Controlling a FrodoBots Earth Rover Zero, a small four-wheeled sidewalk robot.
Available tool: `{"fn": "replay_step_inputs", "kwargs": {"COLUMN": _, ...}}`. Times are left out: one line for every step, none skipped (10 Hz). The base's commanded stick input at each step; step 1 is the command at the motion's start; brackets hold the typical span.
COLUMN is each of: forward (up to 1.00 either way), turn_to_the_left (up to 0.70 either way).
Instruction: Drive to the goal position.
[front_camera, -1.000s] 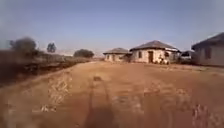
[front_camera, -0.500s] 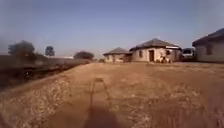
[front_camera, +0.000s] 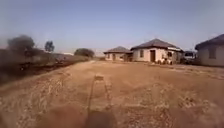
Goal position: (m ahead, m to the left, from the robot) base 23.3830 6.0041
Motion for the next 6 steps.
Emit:
{"fn": "replay_step_inputs", "kwargs": {"forward": 0.70, "turn_to_the_left": 0.00}}
{"fn": "replay_step_inputs", "kwargs": {"forward": 0.70, "turn_to_the_left": 0.00}}
{"fn": "replay_step_inputs", "kwargs": {"forward": 0.70, "turn_to_the_left": 0.00}}
{"fn": "replay_step_inputs", "kwargs": {"forward": 0.70, "turn_to_the_left": 0.00}}
{"fn": "replay_step_inputs", "kwargs": {"forward": 0.70, "turn_to_the_left": 0.00}}
{"fn": "replay_step_inputs", "kwargs": {"forward": 0.70, "turn_to_the_left": 0.00}}
